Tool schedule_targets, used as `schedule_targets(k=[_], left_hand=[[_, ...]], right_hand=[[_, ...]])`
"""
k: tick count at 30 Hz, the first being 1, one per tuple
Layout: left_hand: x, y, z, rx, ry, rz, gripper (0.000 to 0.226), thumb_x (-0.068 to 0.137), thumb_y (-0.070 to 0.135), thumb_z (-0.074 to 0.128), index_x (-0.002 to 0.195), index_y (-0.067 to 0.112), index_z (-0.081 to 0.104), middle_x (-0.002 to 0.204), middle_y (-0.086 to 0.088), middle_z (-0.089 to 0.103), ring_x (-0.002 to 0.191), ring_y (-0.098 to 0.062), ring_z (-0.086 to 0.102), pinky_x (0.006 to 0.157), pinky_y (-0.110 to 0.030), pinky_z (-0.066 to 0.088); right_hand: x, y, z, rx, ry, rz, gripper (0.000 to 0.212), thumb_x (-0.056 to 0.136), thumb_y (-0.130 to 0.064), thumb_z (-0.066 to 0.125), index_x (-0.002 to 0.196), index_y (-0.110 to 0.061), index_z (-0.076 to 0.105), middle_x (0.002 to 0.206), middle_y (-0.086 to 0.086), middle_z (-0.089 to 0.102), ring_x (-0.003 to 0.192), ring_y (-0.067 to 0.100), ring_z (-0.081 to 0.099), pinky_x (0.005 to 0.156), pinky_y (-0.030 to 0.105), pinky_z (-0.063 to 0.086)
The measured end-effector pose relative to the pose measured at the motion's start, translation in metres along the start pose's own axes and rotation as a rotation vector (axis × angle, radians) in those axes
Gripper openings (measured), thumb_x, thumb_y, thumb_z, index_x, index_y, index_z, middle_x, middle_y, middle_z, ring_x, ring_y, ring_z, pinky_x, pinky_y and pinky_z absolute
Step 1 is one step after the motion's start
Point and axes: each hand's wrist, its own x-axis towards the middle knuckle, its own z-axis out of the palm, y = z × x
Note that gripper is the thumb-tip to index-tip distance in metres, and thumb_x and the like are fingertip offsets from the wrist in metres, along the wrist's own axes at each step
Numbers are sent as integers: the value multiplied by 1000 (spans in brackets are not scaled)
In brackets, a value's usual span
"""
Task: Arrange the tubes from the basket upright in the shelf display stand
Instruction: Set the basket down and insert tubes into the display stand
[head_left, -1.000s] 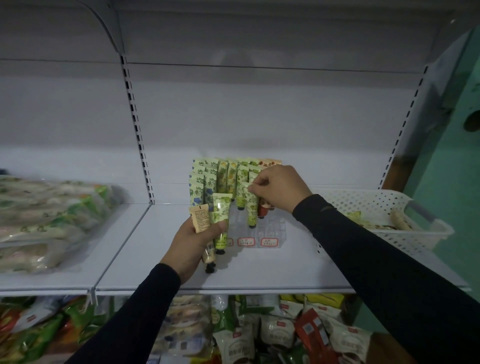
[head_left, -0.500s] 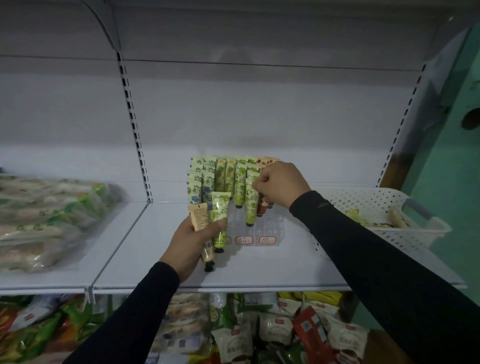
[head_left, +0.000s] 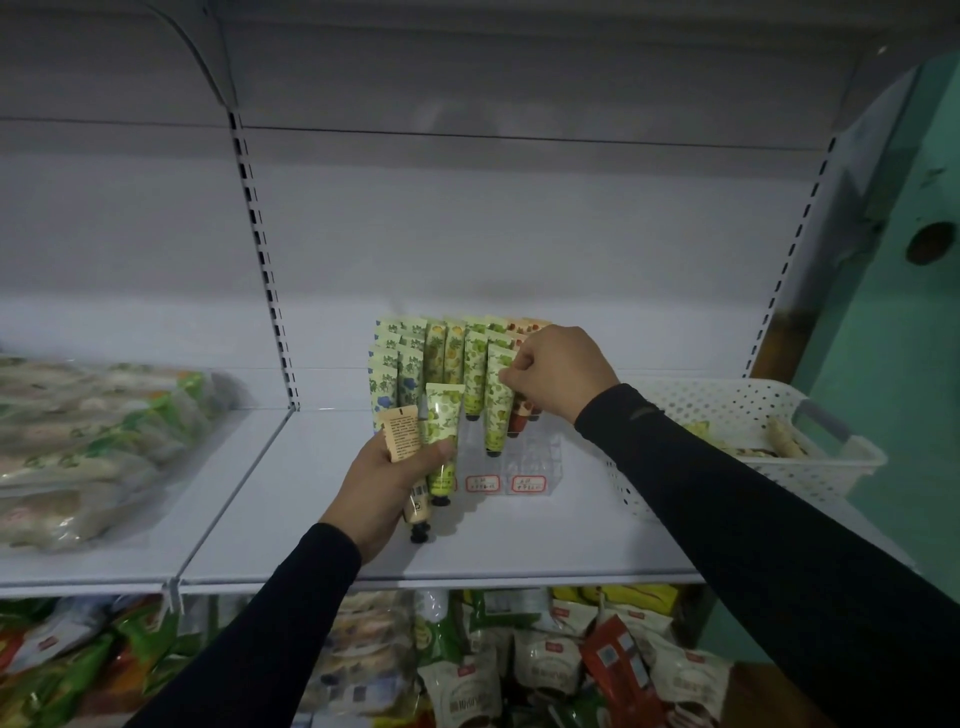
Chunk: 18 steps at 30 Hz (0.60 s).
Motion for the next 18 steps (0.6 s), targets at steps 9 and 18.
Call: schedule_targets(k=[9,18], left_hand=[[0,4,4,-3,-27,-3,43,72,24,75,112,9,65,89,-2,74,81,-18,69,78,-41,51],[1,5,-8,18,30,23,38,79,27,73,112,10,65,100,-7,74,91,-23,70,80,-39,55]], right_hand=[[-15,-27,-14,339,-195,-181,32,91,-47,62,90,-17,75,74,-16,63,55,-6,56,56,17,42],[4,-33,-24,460,-299,-132,16,84,-36,74,81,-20,77,80,-13,72,73,3,66,68,21,51]])
